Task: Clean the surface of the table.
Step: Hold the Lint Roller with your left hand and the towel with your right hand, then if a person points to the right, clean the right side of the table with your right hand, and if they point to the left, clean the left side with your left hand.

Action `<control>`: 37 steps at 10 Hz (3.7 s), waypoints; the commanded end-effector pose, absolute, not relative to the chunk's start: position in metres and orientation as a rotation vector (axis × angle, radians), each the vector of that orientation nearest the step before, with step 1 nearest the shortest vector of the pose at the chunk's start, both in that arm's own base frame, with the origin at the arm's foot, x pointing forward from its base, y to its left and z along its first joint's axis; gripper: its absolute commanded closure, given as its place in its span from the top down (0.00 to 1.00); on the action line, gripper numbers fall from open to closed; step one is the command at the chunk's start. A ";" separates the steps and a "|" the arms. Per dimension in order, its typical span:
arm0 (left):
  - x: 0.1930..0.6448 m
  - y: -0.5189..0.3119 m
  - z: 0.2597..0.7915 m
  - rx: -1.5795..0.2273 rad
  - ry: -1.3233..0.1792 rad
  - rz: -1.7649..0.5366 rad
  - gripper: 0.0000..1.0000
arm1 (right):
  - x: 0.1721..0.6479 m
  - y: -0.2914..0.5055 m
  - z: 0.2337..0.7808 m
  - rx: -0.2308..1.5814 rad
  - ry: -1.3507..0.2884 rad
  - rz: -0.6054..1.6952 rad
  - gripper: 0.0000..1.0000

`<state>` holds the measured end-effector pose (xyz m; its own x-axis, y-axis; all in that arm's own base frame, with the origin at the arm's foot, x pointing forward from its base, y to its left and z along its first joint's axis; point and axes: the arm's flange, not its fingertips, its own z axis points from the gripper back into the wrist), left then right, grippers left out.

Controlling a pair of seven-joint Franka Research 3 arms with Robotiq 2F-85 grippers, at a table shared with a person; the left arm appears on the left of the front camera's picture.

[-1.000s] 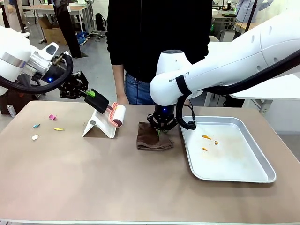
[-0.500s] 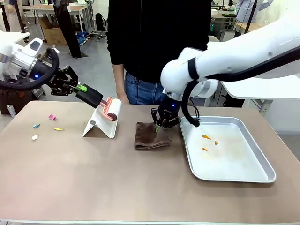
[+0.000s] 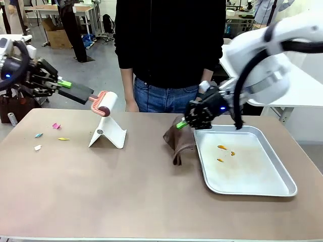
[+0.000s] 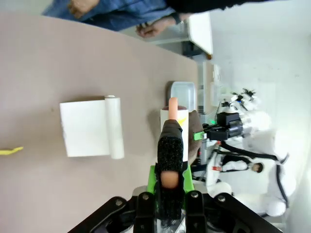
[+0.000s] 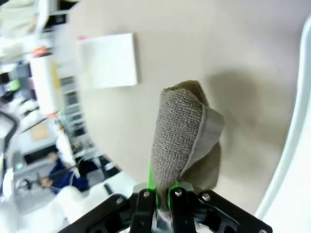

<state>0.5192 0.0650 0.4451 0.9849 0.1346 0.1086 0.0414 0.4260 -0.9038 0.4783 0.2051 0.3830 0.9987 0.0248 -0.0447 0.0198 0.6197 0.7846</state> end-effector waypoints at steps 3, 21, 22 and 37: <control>0.510 0.144 0.462 -1.327 -0.106 0.063 0.00 | 0.439 0.081 0.404 1.384 0.115 -0.070 0.00; 0.419 0.281 0.417 -1.473 -0.200 -0.025 0.00 | 0.389 -0.093 0.399 1.571 -0.024 -0.351 0.00; 0.419 0.281 0.417 -1.473 -0.200 -0.025 0.00 | 0.389 -0.093 0.399 1.571 -0.024 -0.351 0.00; 0.419 0.281 0.417 -1.473 -0.200 -0.025 0.00 | 0.389 -0.093 0.399 1.571 -0.024 -0.351 0.00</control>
<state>0.4207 0.2805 0.4140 0.9837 0.1199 0.1341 0.1210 0.1100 -0.9865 0.3879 -0.0926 0.3953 0.9464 -0.2441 -0.2116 0.2105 -0.0309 0.9771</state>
